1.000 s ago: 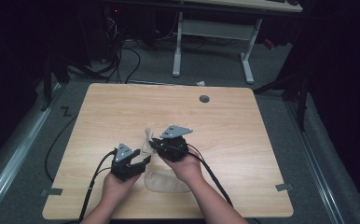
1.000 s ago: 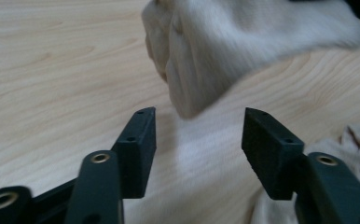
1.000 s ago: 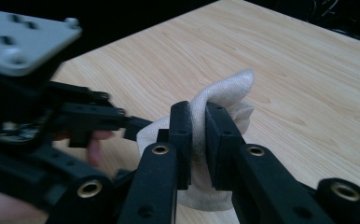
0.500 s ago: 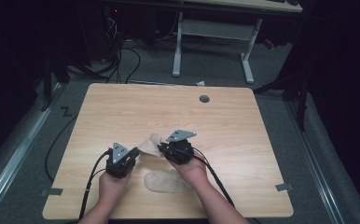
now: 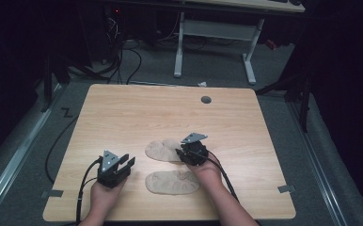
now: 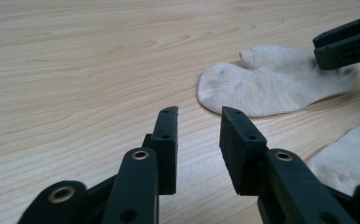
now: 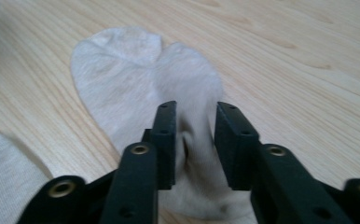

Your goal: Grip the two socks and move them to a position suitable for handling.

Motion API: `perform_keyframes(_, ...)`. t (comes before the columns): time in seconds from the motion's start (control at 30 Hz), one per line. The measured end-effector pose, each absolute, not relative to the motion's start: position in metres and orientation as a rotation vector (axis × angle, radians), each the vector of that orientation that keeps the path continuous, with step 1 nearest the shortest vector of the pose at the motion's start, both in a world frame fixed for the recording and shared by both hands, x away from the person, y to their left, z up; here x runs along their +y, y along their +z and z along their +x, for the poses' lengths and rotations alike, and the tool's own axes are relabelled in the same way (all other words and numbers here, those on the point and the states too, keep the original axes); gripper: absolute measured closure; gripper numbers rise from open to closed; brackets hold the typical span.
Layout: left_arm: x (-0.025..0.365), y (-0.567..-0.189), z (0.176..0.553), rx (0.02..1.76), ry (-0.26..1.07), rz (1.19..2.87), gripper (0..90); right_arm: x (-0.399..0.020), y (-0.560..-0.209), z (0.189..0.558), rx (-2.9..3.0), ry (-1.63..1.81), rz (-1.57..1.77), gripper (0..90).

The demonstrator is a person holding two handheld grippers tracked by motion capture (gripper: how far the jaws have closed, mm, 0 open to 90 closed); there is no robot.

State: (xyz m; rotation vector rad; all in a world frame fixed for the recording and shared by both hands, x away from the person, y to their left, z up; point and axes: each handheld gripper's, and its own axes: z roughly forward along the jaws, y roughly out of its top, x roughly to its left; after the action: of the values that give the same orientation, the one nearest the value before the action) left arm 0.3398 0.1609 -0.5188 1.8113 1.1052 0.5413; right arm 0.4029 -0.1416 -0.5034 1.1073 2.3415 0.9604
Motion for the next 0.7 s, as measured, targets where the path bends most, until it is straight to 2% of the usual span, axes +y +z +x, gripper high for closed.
perform_keyframes(0.13,0.169,-0.519,0.337,1.116,0.536,1.796,63.3,-0.132,-0.492,0.399,2.326,0.991,1.07,63.8)
perform_keyframes(0.23,0.176,-0.522,0.336,1.135,0.511,1.784,61.5,-0.109,-0.49,0.401,2.365,1.018,1.034,63.2)
perform_keyframes(0.53,0.181,-0.524,0.335,1.126,0.474,1.783,59.2,-0.041,-0.51,0.424,2.471,0.966,0.998,54.4)
perform_keyframes(0.67,0.183,-0.523,0.335,1.13,0.458,1.764,59.1,-0.035,-0.52,0.429,2.496,0.875,1.005,59.8)
perform_keyframes(0.7,0.183,-0.523,0.334,1.129,0.458,1.761,59.2,-0.037,-0.521,0.43,2.498,0.894,1.017,66.8)
